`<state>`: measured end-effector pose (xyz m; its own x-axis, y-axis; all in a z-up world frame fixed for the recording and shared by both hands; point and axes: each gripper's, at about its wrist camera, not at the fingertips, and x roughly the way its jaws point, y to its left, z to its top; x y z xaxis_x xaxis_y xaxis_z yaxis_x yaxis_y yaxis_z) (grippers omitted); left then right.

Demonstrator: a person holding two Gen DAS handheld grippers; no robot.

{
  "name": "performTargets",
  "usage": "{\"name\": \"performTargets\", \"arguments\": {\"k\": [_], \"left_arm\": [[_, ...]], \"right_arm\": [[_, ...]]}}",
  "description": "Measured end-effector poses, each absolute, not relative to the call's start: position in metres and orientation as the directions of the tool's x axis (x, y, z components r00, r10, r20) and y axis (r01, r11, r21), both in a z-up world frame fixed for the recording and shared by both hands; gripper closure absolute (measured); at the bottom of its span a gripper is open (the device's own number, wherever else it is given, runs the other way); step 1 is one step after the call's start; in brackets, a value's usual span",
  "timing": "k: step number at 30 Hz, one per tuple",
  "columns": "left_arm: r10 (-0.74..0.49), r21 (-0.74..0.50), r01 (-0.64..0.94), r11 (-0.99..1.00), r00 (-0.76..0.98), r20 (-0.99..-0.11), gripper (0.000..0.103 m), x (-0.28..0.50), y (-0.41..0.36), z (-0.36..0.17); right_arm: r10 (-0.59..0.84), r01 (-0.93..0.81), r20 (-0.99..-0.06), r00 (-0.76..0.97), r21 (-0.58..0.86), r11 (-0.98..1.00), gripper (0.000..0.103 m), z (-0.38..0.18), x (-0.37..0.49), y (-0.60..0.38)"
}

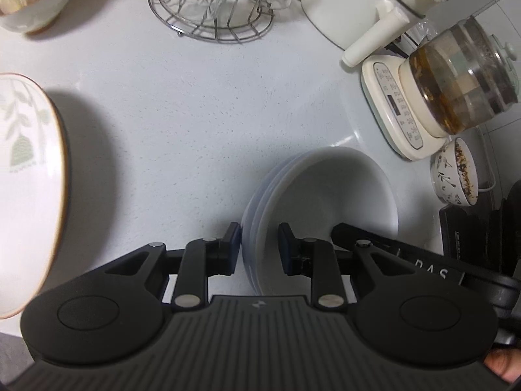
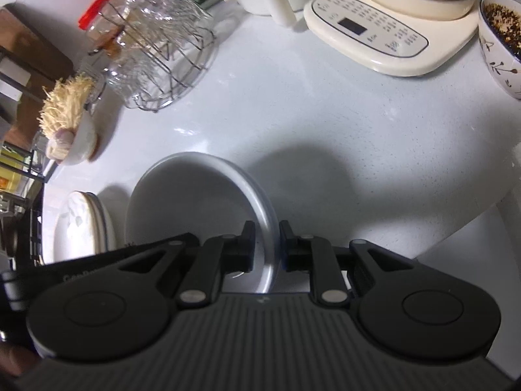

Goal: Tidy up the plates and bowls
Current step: 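Lift the stacked bowls with both grippers and carry them toward the leaf plates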

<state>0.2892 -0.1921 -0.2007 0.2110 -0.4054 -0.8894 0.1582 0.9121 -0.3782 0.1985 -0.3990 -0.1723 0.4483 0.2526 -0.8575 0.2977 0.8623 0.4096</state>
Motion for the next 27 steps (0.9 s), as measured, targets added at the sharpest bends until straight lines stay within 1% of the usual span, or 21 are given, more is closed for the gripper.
{"name": "performTargets", "arguments": {"k": [18, 27], "left_arm": [[-0.462, -0.429, 0.175, 0.886, 0.297, -0.835, 0.074, 0.304, -0.127, -0.125], [-0.461, -0.430, 0.167, 0.887, 0.369, -0.807, 0.074, 0.310, -0.085, -0.102]], "right_arm": [[0.251, 0.263, -0.809, 0.532, 0.439, 0.859, 0.085, -0.107, 0.215, -0.349], [0.266, 0.195, -0.782, 0.563, 0.438, 0.877, 0.085, -0.083, 0.233, -0.315]]}}
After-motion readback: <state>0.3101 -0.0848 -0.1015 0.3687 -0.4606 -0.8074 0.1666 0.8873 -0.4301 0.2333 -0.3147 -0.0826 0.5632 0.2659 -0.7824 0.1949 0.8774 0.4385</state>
